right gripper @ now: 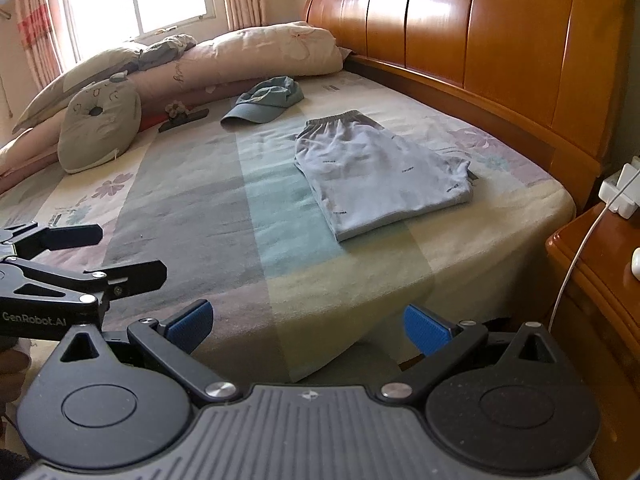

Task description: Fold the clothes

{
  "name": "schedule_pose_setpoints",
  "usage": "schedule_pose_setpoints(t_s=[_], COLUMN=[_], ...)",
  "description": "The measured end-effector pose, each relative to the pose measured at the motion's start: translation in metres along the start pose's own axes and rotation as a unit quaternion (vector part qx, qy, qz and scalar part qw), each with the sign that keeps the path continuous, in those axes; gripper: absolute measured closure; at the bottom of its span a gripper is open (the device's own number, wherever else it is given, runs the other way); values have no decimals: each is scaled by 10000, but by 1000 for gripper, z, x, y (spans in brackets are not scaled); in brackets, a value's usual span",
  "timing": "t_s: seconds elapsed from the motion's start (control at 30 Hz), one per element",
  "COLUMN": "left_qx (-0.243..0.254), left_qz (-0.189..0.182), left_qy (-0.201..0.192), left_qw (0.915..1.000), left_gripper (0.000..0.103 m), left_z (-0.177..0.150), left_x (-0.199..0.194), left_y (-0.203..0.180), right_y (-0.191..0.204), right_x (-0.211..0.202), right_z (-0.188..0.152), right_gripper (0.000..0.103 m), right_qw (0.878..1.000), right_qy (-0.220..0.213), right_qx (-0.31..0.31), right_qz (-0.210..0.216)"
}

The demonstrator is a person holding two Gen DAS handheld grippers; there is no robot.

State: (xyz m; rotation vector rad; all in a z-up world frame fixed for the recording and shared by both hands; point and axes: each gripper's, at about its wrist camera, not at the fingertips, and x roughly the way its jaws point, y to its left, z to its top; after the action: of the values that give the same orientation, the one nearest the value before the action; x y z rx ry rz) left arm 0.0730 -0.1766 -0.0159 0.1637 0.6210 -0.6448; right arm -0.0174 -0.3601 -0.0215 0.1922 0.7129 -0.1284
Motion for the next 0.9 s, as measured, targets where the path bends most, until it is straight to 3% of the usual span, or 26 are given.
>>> schedule_pose_setpoints(t_s=[0.9], left_qx=[-163], left_qz=[-12], left_qy=[10], left_qw=[9999], left_gripper=[1], left_z=[-6], left_x=[-7], left_y=[5], right_y=[9], right_x=[-6], right_z=[2], right_gripper=[0], right_qw=[9998], right_qy=[-79], right_qx=[-145], right_qz=[100])
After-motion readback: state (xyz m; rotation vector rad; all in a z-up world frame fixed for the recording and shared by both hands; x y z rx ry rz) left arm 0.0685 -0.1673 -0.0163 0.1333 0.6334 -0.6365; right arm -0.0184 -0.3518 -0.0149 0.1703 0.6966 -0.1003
